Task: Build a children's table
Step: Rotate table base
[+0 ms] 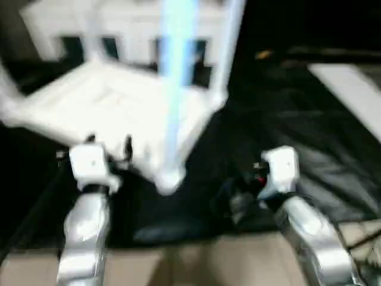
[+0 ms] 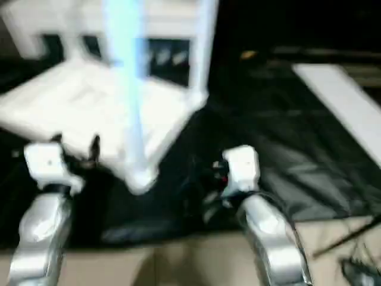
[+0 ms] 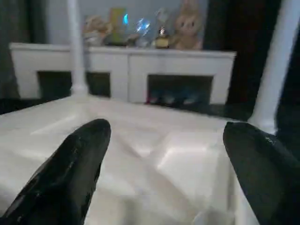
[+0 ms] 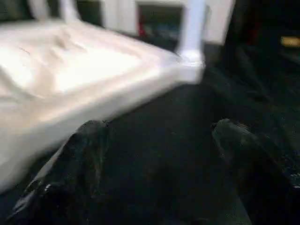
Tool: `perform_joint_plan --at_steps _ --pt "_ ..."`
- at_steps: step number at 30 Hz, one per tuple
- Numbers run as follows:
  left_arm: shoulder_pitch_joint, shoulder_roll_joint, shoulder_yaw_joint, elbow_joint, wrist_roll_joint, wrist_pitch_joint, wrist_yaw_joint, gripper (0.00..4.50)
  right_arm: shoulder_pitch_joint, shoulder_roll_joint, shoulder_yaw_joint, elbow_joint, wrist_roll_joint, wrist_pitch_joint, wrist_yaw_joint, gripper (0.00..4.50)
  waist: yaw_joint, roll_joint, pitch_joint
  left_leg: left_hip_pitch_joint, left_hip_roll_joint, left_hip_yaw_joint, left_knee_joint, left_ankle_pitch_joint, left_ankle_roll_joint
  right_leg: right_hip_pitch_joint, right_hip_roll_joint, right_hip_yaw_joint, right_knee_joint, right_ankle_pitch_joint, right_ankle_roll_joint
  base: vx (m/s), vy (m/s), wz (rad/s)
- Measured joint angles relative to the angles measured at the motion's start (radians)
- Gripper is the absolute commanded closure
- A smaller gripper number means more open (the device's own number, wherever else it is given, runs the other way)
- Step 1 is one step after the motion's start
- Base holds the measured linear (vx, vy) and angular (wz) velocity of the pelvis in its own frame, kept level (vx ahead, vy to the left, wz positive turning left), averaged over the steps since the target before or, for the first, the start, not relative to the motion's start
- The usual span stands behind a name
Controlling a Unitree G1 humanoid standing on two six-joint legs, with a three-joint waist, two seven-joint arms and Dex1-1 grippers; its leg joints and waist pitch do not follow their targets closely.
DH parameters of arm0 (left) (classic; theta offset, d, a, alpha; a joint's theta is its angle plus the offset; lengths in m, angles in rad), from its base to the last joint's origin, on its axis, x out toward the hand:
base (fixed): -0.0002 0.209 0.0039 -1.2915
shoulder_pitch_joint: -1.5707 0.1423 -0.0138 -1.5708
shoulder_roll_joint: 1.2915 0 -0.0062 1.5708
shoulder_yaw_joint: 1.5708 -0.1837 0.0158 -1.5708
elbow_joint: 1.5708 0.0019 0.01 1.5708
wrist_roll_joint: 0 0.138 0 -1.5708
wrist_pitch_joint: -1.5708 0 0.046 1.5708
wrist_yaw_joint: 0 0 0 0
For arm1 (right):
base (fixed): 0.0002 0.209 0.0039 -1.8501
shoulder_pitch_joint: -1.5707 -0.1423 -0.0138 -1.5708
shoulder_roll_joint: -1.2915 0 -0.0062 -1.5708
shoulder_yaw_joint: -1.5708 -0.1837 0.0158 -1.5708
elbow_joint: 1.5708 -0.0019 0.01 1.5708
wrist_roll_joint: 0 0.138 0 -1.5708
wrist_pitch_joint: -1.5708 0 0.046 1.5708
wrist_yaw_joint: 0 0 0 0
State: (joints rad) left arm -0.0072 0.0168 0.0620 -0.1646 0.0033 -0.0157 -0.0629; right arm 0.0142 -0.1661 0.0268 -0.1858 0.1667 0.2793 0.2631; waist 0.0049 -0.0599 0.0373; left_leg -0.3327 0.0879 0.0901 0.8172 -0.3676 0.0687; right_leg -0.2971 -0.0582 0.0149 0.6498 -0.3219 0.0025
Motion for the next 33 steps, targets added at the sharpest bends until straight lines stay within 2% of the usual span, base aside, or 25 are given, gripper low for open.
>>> perform_joint_plan --at_steps 1,2,3,4,5,6,7,8,9,10,12,14,15,16,17,22,26,27,29,33 --pt "0.028 0.016 0.003 -0.025 0.002 0.0 0.0 0.14 -0.001 0.011 -0.022 0.003 -0.005 -0.031 -0.025 0.62 0.019 0.014 -0.001 -0.042 -0.001 -0.001 -0.024 0.023 -0.038 0.027 0.006 -0.011 -0.025 0.0 -0.001 0.204 0.016 -0.03" --pt "0.046 0.025 0.006 -0.037 0.004 0.0 0.0 0.14 -0.002 0.016 -0.033 0.004 -0.008 -0.052 -0.044 0.62 0.032 0.038 -0.002 -0.066 0.01 -0.001 -0.082 0.044 -0.059 0.046 0.019 -0.027 -0.041 -0.004 -0.005 0.178 0.003 -0.04" --pt "0.063 0.029 0.009 -0.047 0.003 -0.001 -0.003 0.14 -0.005 0.019 -0.05 0.005 -0.008 -0.069 -0.066 0.62 0.042 0.081 -0.004 -0.072 0.034 -0.004 -0.175 0.079 -0.06 0.07 0.043 -0.053 -0.056 -0.01 -0.002 0.175 0.079 0.06" --pt "0.098 0.043 0.014 -0.064 0.003 0.0 -0.009 0.14 -0.014 0.035 -0.064 0.026 -0.008 -0.085 -0.089 0.62 0.052 0.118 0.005 -0.069 0.049 -0.015 -0.161 0.159 -0.079 0.083 0.049 -0.083 -0.035 -0.033 0.0 0.175 0.079 0.06" --pt "0.117 0.057 0.037 -0.068 0.002 0.007 -0.009 0.14 -0.015 0.046 -0.063 0.036 -0.008 -0.092 -0.095 0.62 0.045 0.11 0.001 -0.07 0.039 -0.017 -0.15 0.143 -0.063 0.055 0.035 -0.082 0.028 -0.045 -0.017 0.204 0.117 -0.03" --pt "0.123 0.06 0.053 -0.066 0.002 0.015 -0.009 0.14 -0.011 0.042 -0.065 0.042 -0.008 -0.094 -0.102 0.62 0.038 0.105 0.0 -0.07 0.031 -0.017 -0.145 0.137 -0.058 0.027 0.032 -0.078 0.076 -0.041 -0.02 0.178 0.072 0.03" --pt "0.124 0.053 0.055 -0.069 -0.001 0.024 -0.009 0.14 0.001 0.024 -0.076 0.049 -0.008 -0.097 -0.101 0.62 0.048 0.11 -0.002 -0.07 0.024 -0.016 -0.141 0.138 -0.058 -0.016 0.033 -0.066 0.088 -0.016 0.007 0.178 0.072 0.03" --pt "0.124 0.051 0.056 -0.078 -0.005 0.026 -0.01 0.14 0.006 0.012 -0.084 0.05 -0.008 -0.098 -0.096 0.62 0.056 0.109 -0.003 -0.07 0.012 -0.015 -0.141 0.137 -0.059 -0.042 0.027 -0.051 0.065 0.023 0.031 0.1 0.059 0.07" --pt "0.124 0.05 0.059 -0.087 -0.009 0.029 -0.01 0.14 0.012 -0.001 -0.089 0.05 -0.008 -0.103 -0.083 0.62 0.062 0.103 -0.006 -0.07 -0.004 -0.006 -0.144 0.138 -0.059 -0.061 0.011 -0.038 0.021 0.048 0.045 0.063 0.019 -0.03" --pt "0.126 0.049 0.055 -0.091 -0.016 0.03 -0.014 0.14 0.023 -0.013 -0.096 0.051 -0.007 -0.113 -0.068 0.62 0.064 0.102 -0.008 -0.069 -0.013 0.0 -0.15 0.14 -0.063 -0.074 -0.002 -0.024 0.016 0.059 0.049 0.058 0.006 -0.03" --pt "0.125 0.068 0.052 -0.093 -0.049 0.027 -0.046 0.14 0.033 -0.014 -0.104 0.051 0.003 -0.116 -0.039 0.62 0.072 0.098 -0.006 -0.07 -0.013 0.003 -0.169 0.15 -0.071 -0.08 -0.003 -0.023 0.013 0.063 0.042 0.0 0.0 0.0" --pt "0.109 0.125 0.039 -0.071 -0.075 0.019 -0.114 0.14 0.041 -0.017 -0.101 0.05 0.026 -0.116 -0.004 0.62 0.076 0.095 -0.003 -0.06 0.001 0.016 -0.187 0.152 -0.079 -0.074 0.0 -0.03 0.001 0.068 0.026 -0.06 -0.06 0.05" --pt "0.101 0.145 0.043 -0.055 -0.087 0.018 -0.139 0.14 0.043 -0.022 -0.094 0.046 0.038 -0.115 0.016 0.62 0.077 0.09 0.001 -0.054 0.007 0.024 -0.193 0.152 -0.079 -0.069 0.001 -0.031 -0.004 0.071 0.022 -0.076 -0.053 0.05" --pt "0.093 0.161 0.053 -0.039 -0.097 0.019 -0.162 0.14 0.045 -0.03 -0.085 0.035 0.054 -0.114 0.042 0.62 0.074 0.087 0.003 -0.05 0.014 0.033 -0.194 0.152 -0.08 -0.066 0.001 -0.032 -0.005 0.071 0.022 0.0 0.0 0.0" --pt "0.086 0.173 0.061 -0.027 -0.11 0.021 -0.184 0.14 0.045 -0.038 -0.077 0.028 0.064 -0.113 0.057 0.62 0.069 0.081 0.006 -0.049 0.016 0.036 -0.194 0.152 -0.08 -0.066 0.0 -0.032 -0.005 0.072 0.02 -0.078 -0.03 0.0" --pt "0.03 0.282 0.058 0.037 -0.216 0.076 -0.416 0.14 0.034 -0.104 -0.052 -0.004 0.114 -0.052 0.166 0.62 0.054 0.062 0.016 -0.043 0.016 0.039 -0.194 0.152 -0.08 -0.067 -0.001 -0.031 -0.008 0.073 0.018 -0.069 0.002 0.01" --pt "-0.039 0.376 -0.06 0.073 -0.245 0.119 -0.621 0.14 0.021 -0.165 -0.031 -0.005 0.127 -0.017 0.27 0.62 0.047 0.056 0.016 -0.048 0.016 0.04 -0.195 0.152 -0.08 -0.068 -0.001 -0.03 -0.019 0.077 0.015 0.0 0.0 0.0" --pt "-0.054 0.39 -0.086 0.078 -0.242 0.129 -0.657 0.14 0.02 -0.17 -0.026 -0.005 0.137 -0.012 0.286 0.62 0.044 0.051 0.015 -0.049 0.016 0.044 -0.195 0.152 -0.08 -0.067 -0.003 -0.03 -0.02 0.082 0.014 0.0 0.0 0.0" --pt "-0.102 0.423 -0.155 0.111 -0.224 0.156 -0.742 0.14 0.014 -0.2 -0.009 -0.005 0.15 0.002 0.329 0.62 0.04 0.043 0.014 -0.052 0.016 0.052 -0.194 0.157 -0.074 -0.068 -0.008 -0.03 -0.021 0.098 0.016 0.0 0.0 0.0" --pt "-0.227 0.487 -0.277 0.215 -0.157 0.158 -0.923 0.14 0.001 -0.26 0.029 -0.008 0.155 0.025 0.41 0.62 0.036 0.035 0.014 -0.052 0.017 0.056 -0.195 0.157 -0.074 -0.069 -0.01 -0.03 -0.023 0.098 0.017 0.0 0.0 0.0"
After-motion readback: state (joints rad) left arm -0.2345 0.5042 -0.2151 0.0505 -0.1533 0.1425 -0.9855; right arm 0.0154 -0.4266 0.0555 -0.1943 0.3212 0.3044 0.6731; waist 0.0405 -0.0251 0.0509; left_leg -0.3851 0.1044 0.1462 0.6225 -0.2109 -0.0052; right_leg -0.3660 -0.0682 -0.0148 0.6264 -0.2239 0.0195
